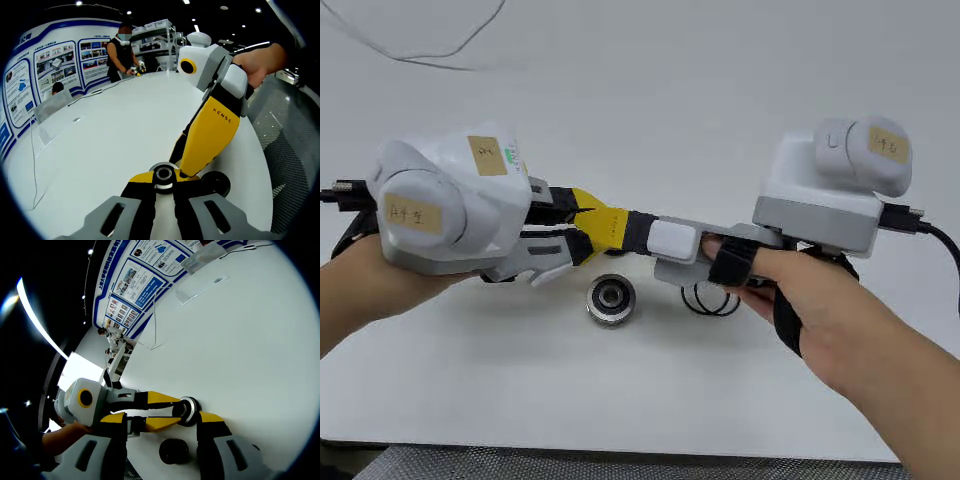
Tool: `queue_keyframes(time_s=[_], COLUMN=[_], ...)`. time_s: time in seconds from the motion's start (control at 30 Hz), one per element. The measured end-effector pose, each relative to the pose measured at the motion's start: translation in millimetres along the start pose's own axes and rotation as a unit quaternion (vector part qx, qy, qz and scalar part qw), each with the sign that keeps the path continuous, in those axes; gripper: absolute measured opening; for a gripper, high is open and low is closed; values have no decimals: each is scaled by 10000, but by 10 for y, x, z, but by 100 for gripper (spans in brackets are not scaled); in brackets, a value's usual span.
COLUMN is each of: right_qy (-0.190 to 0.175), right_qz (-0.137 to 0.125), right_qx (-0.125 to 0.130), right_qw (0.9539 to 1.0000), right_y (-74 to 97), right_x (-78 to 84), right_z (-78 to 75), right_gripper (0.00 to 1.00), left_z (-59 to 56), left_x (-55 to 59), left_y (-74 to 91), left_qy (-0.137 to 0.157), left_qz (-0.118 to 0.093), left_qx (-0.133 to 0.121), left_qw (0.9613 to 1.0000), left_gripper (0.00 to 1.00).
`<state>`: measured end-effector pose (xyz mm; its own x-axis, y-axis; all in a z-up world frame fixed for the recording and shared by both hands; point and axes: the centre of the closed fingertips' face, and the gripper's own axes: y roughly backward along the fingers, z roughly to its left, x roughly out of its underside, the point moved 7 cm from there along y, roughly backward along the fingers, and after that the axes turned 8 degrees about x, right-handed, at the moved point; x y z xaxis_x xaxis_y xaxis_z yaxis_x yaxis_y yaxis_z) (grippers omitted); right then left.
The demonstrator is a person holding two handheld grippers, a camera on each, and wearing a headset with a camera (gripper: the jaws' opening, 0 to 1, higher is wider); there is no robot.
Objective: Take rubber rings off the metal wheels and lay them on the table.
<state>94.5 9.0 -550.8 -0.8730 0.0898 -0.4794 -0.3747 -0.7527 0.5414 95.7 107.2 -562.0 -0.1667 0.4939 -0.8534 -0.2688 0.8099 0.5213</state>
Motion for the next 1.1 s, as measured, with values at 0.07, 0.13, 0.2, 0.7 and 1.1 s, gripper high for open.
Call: queue_keyframes(time_s=[0.07, 0.13, 0.2, 0.7, 1.1], right_qy=[-14, -25, -25, -4, -102], right_qz=[11, 6, 11, 2, 90], right_qx=[5, 2, -8, 27, -1], right_qw=[10000, 10000, 10000, 10000, 9999], right_y=[-11, -16, -18, -26, -11], right_x=[7, 6, 4, 10, 36], right_z=[-9, -11, -13, 4, 4], right_gripper=[57, 57, 58, 60, 59], left_z=[1, 2, 2, 3, 2], left_x=[0, 0, 2, -5, -6], left_y=[1, 1, 1, -2, -5], left_qy=[-1, -3, 7, -21, -23], left_qz=[3, 3, -3, 28, 21], left_qx=[1, 0, -1, 1, 2], left_qw=[10000, 10000, 10000, 10000, 10000], left_gripper=[12, 12, 12, 12, 12])
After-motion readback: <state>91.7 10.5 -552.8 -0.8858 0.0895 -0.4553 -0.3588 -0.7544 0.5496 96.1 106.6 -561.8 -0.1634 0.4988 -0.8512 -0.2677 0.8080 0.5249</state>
